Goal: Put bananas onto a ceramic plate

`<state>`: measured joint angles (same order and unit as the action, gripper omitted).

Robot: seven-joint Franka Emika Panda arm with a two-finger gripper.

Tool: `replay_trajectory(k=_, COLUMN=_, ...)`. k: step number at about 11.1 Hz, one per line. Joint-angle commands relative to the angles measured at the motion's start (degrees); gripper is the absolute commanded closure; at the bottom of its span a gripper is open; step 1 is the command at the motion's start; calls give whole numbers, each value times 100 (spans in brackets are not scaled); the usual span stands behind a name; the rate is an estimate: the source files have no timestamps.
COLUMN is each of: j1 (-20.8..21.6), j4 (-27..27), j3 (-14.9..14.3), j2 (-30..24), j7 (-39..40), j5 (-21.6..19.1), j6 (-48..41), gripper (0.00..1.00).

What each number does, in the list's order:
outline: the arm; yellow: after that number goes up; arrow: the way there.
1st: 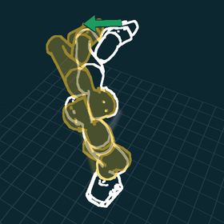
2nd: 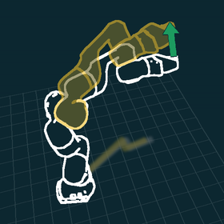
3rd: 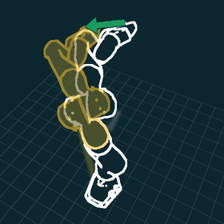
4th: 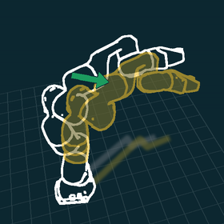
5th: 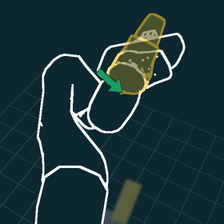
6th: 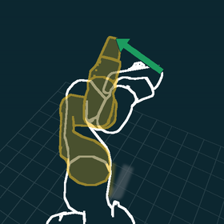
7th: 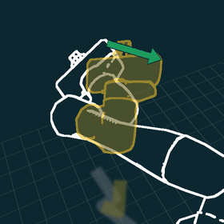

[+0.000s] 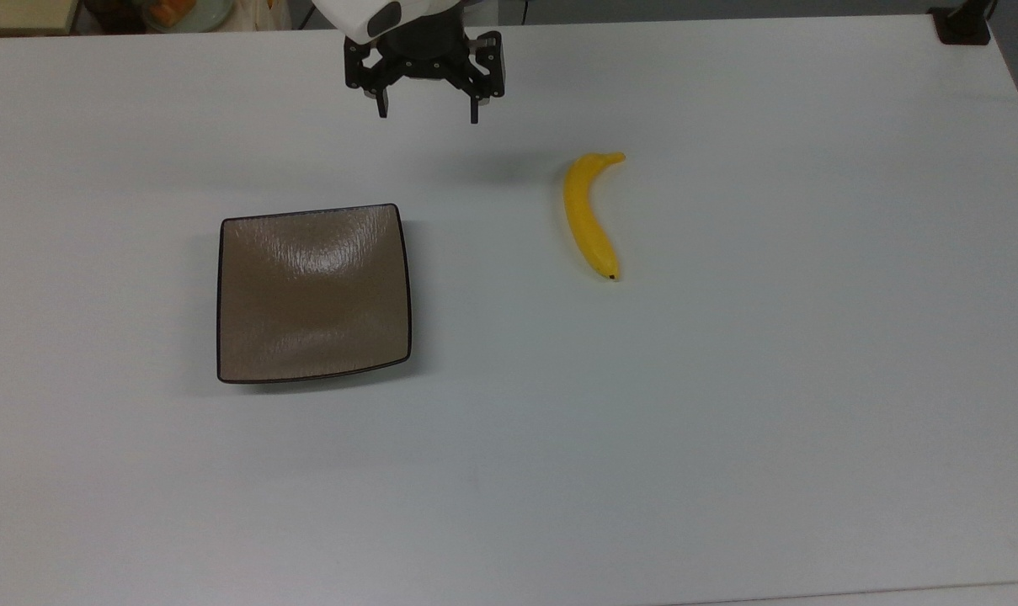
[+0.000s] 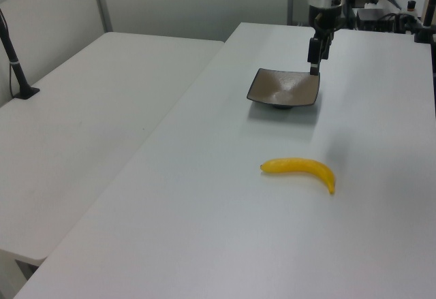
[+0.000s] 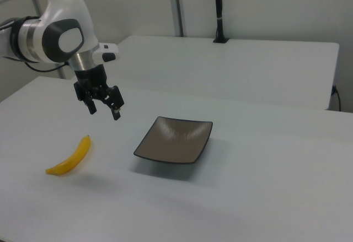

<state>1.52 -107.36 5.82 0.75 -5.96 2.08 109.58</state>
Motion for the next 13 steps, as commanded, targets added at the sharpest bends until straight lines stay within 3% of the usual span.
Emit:
replay_trajectory(k=1, j1=15, j4=-58, j3=-125, j2=-128, j7=104, j5=12, j6=-103, gripper=0)
replay_trajectory(k=13, j1=181, j4=-198, j3=-37, j2=-84, j7=25, j5=-76, j6=-68, gripper=0)
